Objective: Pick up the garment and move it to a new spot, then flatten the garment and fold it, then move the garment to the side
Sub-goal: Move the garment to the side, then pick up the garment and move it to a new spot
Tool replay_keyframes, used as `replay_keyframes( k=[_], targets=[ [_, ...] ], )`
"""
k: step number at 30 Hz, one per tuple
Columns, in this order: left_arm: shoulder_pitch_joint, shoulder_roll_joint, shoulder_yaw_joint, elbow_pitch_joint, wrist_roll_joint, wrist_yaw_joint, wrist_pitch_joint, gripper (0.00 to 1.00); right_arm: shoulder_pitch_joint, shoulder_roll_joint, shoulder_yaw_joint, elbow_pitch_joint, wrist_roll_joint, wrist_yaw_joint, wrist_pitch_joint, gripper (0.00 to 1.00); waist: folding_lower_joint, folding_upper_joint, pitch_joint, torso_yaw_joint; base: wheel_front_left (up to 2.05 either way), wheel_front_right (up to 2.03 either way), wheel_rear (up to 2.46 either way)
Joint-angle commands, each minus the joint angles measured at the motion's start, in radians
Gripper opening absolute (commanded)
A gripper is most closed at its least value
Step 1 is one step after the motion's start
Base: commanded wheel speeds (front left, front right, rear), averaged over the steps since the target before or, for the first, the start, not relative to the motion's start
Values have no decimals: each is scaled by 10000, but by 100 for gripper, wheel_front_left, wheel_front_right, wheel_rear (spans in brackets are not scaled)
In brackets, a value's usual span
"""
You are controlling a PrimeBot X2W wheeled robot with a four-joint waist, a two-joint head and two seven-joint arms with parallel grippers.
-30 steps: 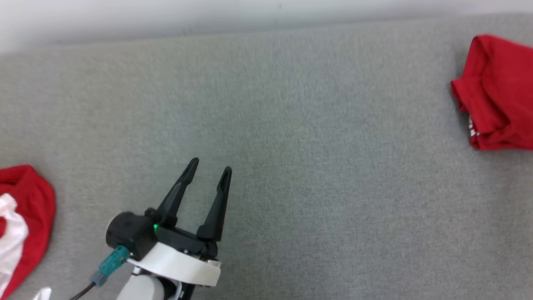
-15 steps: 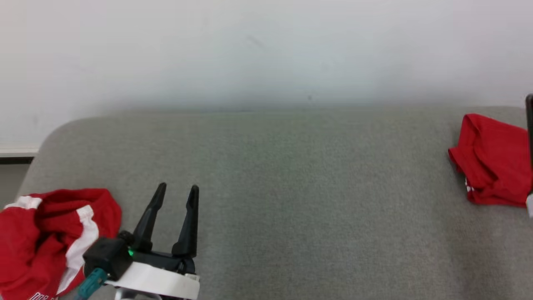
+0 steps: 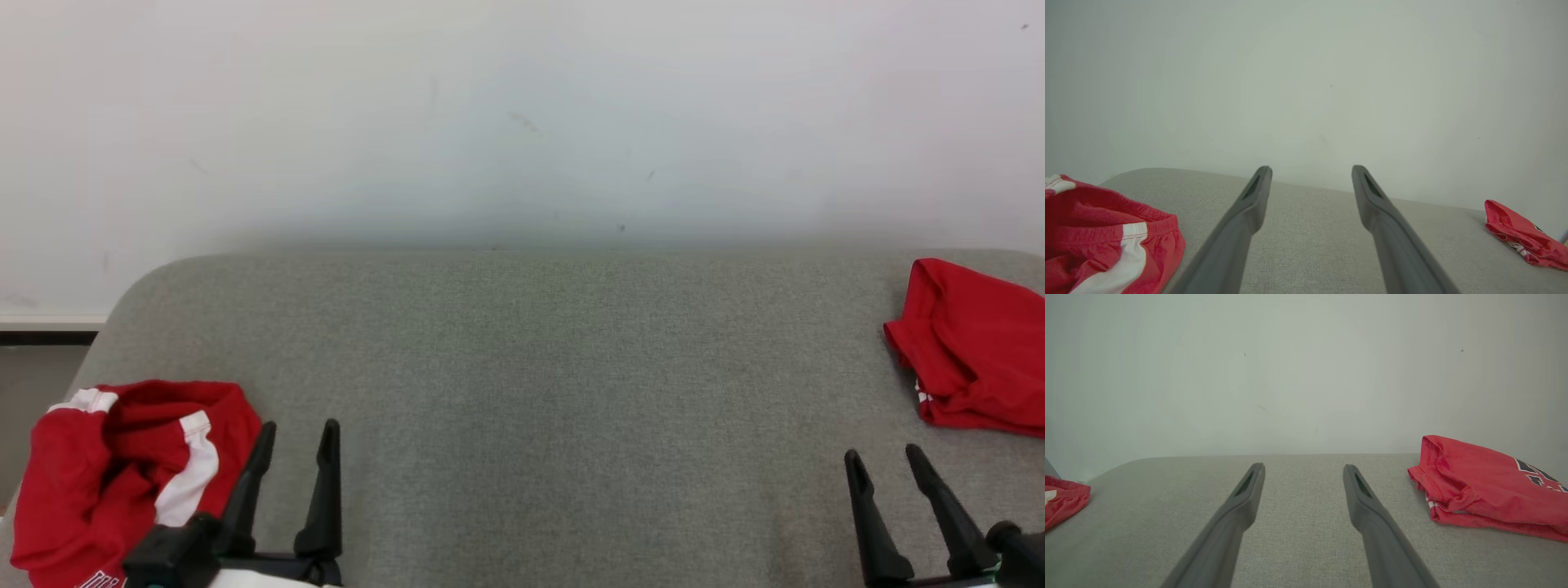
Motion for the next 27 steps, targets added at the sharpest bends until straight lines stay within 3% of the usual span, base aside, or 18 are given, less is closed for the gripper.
replay_keyframes(
  k=[1, 10, 27],
  targets=[
    [224, -19, 158, -1, 79, -3, 2, 100, 293, 94, 126, 127, -307, -2, -276, 100, 2, 0, -40, -19, 0, 0, 0],
    [759, -95, 207, 333, 90, -59, 2, 100, 592, 744, 6, 557, -1033, -2, -1644, 100, 2, 0, -162, -120, 0, 0, 0],
    [538, -110, 1, 374, -8, -88, 3, 100, 233, 754, 335, 887, -1147, -2, -1795, 100, 2, 0, -126, -193, 0, 0, 0]
  ],
)
